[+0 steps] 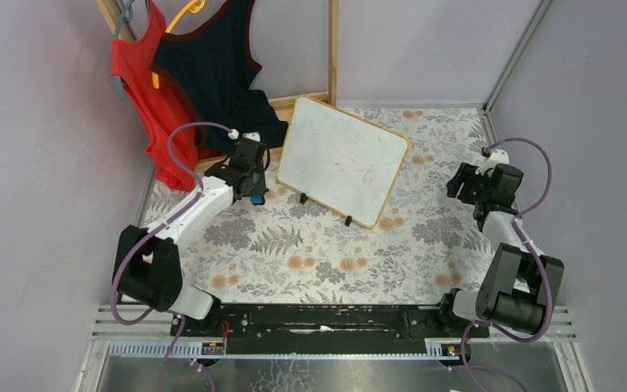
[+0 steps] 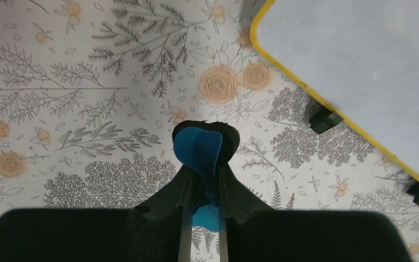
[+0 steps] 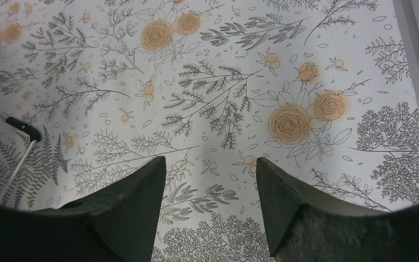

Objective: Erase the whiteboard

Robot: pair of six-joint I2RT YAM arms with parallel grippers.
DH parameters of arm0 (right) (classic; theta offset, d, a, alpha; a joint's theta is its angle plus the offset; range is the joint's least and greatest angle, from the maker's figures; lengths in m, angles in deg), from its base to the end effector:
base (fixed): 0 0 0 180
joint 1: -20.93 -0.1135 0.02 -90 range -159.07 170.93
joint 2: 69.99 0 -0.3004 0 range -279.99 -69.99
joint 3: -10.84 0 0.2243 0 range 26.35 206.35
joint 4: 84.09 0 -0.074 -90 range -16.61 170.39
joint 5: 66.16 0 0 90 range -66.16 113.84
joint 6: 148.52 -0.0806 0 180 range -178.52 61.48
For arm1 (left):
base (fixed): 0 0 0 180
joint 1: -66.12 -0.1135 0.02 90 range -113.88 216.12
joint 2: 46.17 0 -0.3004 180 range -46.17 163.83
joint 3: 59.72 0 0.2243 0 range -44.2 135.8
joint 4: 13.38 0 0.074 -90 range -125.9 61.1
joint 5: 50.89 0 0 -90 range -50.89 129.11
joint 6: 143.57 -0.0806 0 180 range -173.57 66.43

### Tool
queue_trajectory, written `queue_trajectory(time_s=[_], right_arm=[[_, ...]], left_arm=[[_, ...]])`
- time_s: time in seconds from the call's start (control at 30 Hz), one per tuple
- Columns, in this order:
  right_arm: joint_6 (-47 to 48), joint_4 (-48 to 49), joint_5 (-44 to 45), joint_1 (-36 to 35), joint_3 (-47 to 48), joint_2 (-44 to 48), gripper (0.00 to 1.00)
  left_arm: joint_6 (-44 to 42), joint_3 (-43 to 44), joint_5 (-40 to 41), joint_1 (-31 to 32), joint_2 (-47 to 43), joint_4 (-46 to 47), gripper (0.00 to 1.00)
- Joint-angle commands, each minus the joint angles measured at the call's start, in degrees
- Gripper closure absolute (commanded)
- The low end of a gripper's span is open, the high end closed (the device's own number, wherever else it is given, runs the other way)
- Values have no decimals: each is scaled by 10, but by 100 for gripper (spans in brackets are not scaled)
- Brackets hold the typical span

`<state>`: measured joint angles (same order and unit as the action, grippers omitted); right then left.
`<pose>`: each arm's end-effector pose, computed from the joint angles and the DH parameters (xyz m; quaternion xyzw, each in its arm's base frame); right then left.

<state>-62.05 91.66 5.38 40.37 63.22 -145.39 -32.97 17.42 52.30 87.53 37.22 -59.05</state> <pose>0.2767 -0.0706 0.2476 0.0860 0.8426 0.0645 0.5278 0.2883 -0.0933 0.2675 -0.0308 0.9393 -0.0148 0.3415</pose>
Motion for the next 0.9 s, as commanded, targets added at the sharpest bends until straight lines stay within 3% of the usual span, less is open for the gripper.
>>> queue_trajectory(time_s=[0.0, 0.3, 0.7, 0.87], right_arm=[[-42, 98, 9, -4, -26, 5, 32], [-32, 209, 35, -52, -88, -10, 31], [-24, 223, 32, -59, -97, -17, 31], [-22, 222, 26, -59, -94, -29, 31]], left_arm=[[-17, 22, -30, -10, 13, -59, 84], [-37, -28, -42, -50, 21, -38, 66], [-41, -18, -92, -51, 50, -29, 64], [-38, -13, -59, -51, 28, -4, 53]])
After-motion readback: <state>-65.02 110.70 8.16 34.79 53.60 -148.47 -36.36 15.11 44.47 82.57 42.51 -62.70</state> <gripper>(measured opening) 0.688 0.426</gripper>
